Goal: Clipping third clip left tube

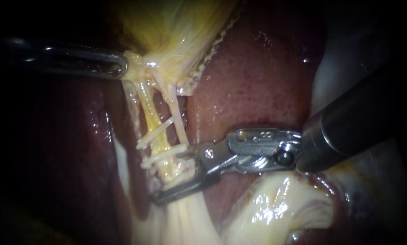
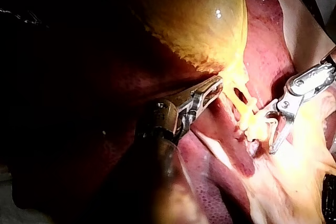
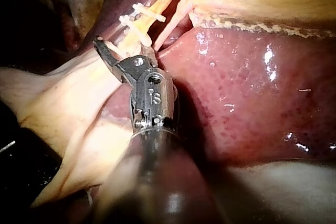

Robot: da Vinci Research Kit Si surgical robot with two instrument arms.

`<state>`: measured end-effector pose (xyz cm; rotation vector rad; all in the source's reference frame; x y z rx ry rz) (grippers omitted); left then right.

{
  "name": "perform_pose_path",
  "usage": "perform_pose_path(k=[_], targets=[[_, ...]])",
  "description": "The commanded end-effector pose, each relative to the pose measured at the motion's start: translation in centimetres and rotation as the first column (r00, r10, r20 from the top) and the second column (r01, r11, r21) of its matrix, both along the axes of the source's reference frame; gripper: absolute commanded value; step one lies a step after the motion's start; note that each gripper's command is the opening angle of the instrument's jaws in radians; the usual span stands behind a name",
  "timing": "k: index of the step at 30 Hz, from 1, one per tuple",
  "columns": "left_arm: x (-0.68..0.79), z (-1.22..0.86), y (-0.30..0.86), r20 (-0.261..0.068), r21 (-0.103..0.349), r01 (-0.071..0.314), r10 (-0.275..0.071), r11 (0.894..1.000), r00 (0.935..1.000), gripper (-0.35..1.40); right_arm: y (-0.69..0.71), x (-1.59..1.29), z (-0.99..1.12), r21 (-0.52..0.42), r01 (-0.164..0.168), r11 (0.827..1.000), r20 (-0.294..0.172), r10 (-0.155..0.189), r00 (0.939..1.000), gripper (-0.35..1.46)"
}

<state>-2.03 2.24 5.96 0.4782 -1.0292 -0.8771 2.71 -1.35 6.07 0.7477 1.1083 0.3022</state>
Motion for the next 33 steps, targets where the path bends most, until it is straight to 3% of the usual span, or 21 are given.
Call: perform_pose_path(k=[1, 10, 16, 23, 33], targets=[[0.00, 0.00, 0.00, 0.000, 0.000, -0.001, 0.001, 1.000, 1.0000, -0.35, 0.00, 0.00, 0.00, 0.000, 0.000, 1.000, 0.000, 0.000, 1.0000, 0.48], [0.00, 0.00, 0.00, 0.000, 0.000, 0.000, 0.000, 1.000, 1.0000, -0.35, 0.08, 0.00, 0.03, -0.004, -0.020, 1.000, 0.009, 0.020, 0.9998, 0.48], [0.00, 0.00, 0.00, 0.000, 0.000, 0.000, 0.000, 1.000, 1.0000, -0.35, 0.26, -0.03, 0.06, -0.012, -0.063, 0.998, 0.026, 0.063, 0.9977, 0.48], [0.00, 0.00, 0.00, 0.000, 0.000, 0.000, 0.000, 1.000, 1.0000, -0.35, 0.58, -0.01, -0.01, -0.023, -0.094, 0.995, 0.034, 0.095, 0.9949, 0.48], [-0.01, 0.01, -0.02, -0.001, -0.001, 0.000, 0.000, 1.000, 1.0000, -0.35, 0.73, 0.16, -0.07, -0.045, -0.113, 0.993, 0.032, 0.114, 0.9929, 0.49]])
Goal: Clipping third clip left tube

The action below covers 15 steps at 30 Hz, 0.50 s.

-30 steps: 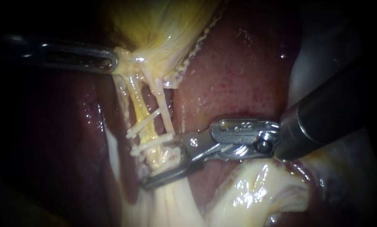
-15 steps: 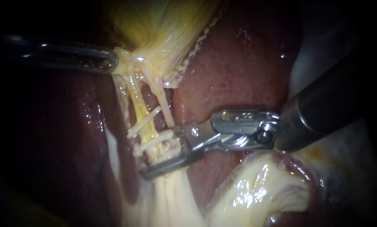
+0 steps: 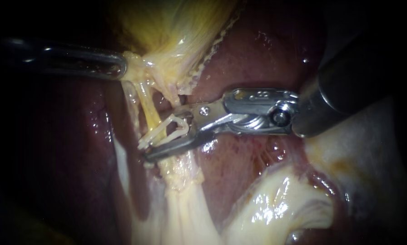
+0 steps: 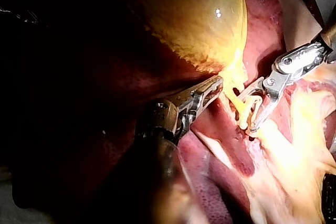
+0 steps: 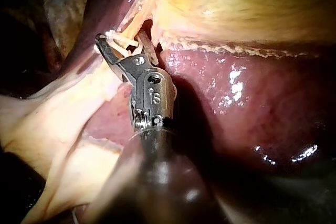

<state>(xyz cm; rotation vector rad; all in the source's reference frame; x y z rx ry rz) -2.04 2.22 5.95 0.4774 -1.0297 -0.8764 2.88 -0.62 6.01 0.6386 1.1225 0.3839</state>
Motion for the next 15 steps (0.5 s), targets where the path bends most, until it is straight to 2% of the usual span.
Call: perform_pose_path(k=[1, 9, 15], targets=[[0.00, 0.01, 0.00, -0.001, 0.000, 0.001, -0.001, 1.000, 1.0000, -0.35, 0.01, 0.01, -0.01, 0.002, -0.001, 1.000, 0.000, 0.001, 1.0000, 0.49], [-0.03, 0.02, -0.01, -0.002, -0.001, 0.002, -0.002, 1.000, 1.0000, -0.35, 0.14, 0.05, -0.09, -0.011, -0.024, 1.000, -0.013, 0.024, 0.9996, 0.49], [-0.03, 0.03, -0.01, 0.000, -0.001, 0.000, 0.000, 1.000, 1.0000, -0.35, 0.26, 0.05, -0.16, -0.006, -0.054, 0.999, -0.049, 0.053, 0.9974, 0.49]])
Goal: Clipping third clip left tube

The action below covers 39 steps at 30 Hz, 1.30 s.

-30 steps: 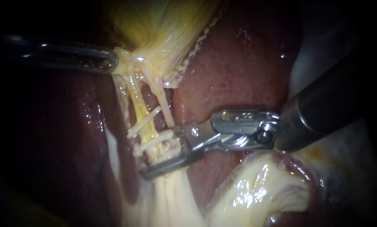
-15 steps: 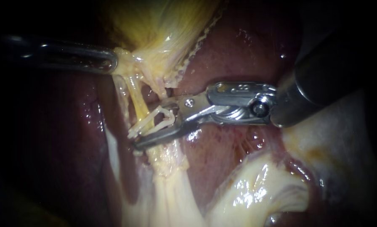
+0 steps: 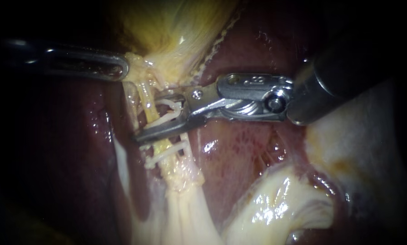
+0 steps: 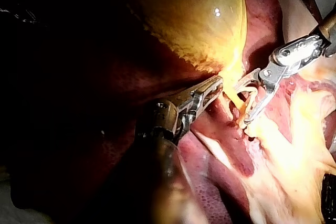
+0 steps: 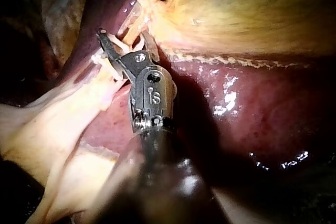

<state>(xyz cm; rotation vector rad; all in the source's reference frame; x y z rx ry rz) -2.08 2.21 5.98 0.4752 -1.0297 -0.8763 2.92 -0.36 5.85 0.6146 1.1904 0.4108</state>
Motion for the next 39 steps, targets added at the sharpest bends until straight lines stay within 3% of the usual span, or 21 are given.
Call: perform_pose_path(k=[1, 8, 12, 14, 17, 19, 23, 30, 34, 37, 39], targets=[[0.00, 0.00, 0.00, 0.001, 0.001, -0.001, 0.001, 1.000, 1.0000, -0.35, 0.01, 0.00, 0.00, 0.003, -0.004, 1.000, -0.004, 0.004, 1.0000, 0.49], [-0.01, 0.01, -0.01, 0.000, 0.000, -0.001, 0.001, 1.000, 1.0000, -0.35, -0.01, 0.01, 0.04, -0.003, -0.009, 1.000, -0.014, 0.009, 0.9999, 0.49], [-0.01, 0.01, -0.01, 0.000, 0.000, -0.001, 0.001, 1.000, 1.0000, -0.35, -0.02, 0.01, 0.03, 0.107, -0.054, 0.993, -0.074, 0.062, 0.9954, 0.49], [-0.01, 0.01, 0.00, 0.000, 0.000, -0.001, 0.001, 1.000, 1.0000, -0.35, -0.03, 0.01, 0.02, 0.196, -0.050, 0.979, -0.128, 0.076, 0.9888, 0.49], [-0.01, 0.01, 0.00, 0.001, 0.000, -0.001, 0.001, 1.000, 1.0000, -0.35, -0.07, 0.00, -0.02, 0.295, -0.027, 0.955, -0.223, 0.097, 0.9701, 0.47], [-0.01, 0.01, 0.00, 0.001, 0.000, -0.001, 0.001, 1.000, 1.0000, -0.35, -0.09, 0.01, -0.06, 0.327, -0.017, 0.945, -0.267, 0.110, 0.9575, 0.47], [-0.01, 0.01, -0.01, 0.001, 0.000, -0.001, 0.001, 1.000, 1.0000, -0.35, -0.10, 0.03, -0.17, 0.363, -0.001, 0.932, -0.319, 0.125, 0.9395, 0.46], [0.00, 0.01, -0.01, 0.001, 0.000, -0.001, 0.001, 1.000, 1.0000, -0.35, -0.08, 0.03, -0.28, 0.369, 0.006, 0.929, -0.328, 0.124, 0.9367, 0.42], [0.00, 0.01, -0.01, 0.001, 0.000, -0.001, 0.001, 1.000, 1.0000, -0.35, -0.05, 0.01, -0.23, 0.387, -0.058, 0.920, -0.288, 0.181, 0.9403, 0.31], [0.00, 0.01, 0.00, 0.001, 0.000, -0.001, 0.001, 1.000, 1.0000, -0.35, -0.03, -0.03, -0.21, 0.398, -0.076, 0.914, -0.275, 0.198, 0.9408, 0.15], [0.00, 0.01, 0.00, 0.001, 0.000, -0.001, 0.001, 1.000, 1.0000, -0.35, -0.02, -0.06, -0.20, 0.440, -0.075, 0.895, -0.259, 0.207, 0.9434, 0.02]])
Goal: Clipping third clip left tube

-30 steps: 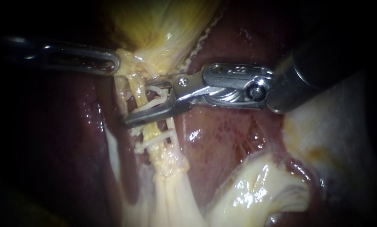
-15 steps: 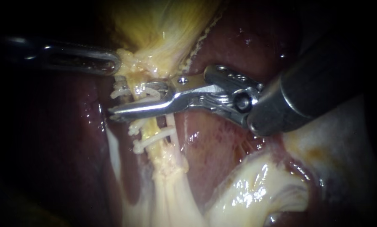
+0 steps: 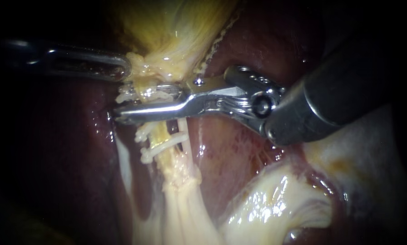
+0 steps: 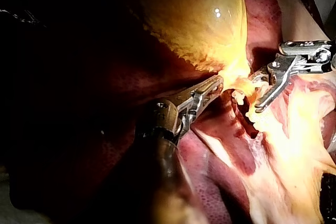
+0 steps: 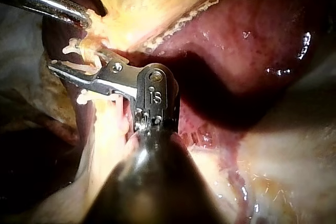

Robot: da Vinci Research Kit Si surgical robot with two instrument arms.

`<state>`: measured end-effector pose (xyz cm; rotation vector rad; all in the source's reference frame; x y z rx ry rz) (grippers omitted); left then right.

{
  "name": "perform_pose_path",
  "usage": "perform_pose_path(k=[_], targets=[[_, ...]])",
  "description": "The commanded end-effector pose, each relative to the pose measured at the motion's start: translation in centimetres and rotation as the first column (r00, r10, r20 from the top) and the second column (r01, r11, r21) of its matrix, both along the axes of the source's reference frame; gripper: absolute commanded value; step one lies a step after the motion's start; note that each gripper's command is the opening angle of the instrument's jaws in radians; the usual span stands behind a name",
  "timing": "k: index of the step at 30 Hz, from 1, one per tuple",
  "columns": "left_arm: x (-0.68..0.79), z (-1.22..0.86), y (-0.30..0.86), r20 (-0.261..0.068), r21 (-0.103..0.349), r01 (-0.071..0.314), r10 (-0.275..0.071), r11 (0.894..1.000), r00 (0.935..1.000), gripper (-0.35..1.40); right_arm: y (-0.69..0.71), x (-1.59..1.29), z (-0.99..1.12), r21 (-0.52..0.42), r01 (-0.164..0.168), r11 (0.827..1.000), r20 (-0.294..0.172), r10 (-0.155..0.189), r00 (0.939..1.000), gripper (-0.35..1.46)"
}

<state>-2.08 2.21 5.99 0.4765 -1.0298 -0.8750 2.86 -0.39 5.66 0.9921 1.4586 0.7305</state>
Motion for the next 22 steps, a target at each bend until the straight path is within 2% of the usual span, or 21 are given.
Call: perform_pose_path(k=[1, 3, 4, 7, 13, 22], targets=[[0.00, 0.00, 0.00, 0.000, 0.000, 0.000, 0.000, 1.000, 1.0000, -0.35, 0.01, 0.00, -0.01, 0.024, 0.004, 1.000, 0.002, -0.004, 1.0000, -0.03], [0.00, 0.01, 0.01, 0.000, 0.000, 0.000, 0.000, 1.000, 1.0000, -0.35, 0.00, -0.01, -0.01, 0.070, 0.011, 0.997, 0.007, -0.011, 0.9999, -0.18], [0.00, 0.01, 0.01, 0.000, 0.000, 0.000, 0.000, 1.000, 1.0000, -0.35, 0.00, -0.02, -0.01, 0.087, 0.014, 0.996, 0.008, -0.014, 0.9999, -0.35], [0.00, 0.01, 0.00, 0.000, 0.000, 0.000, 0.000, 1.000, 1.0000, -0.35, -0.02, -0.05, -0.01, 0.087, 0.016, 0.996, 0.007, -0.016, 0.9998, -0.35], [0.00, 0.01, 0.01, 0.000, 0.000, 0.000, 0.000, 1.000, 1.0000, -0.35, -0.02, -0.08, -0.02, 0.084, 0.040, 0.996, 0.049, -0.044, 0.9978, -0.35], [-0.01, 0.01, 0.01, 0.000, 0.000, 0.000, 0.000, 1.000, 1.0000, -0.35, -0.02, -0.08, -0.01, 0.089, 0.040, 0.995, 0.050, -0.045, 0.9978, -0.35]])
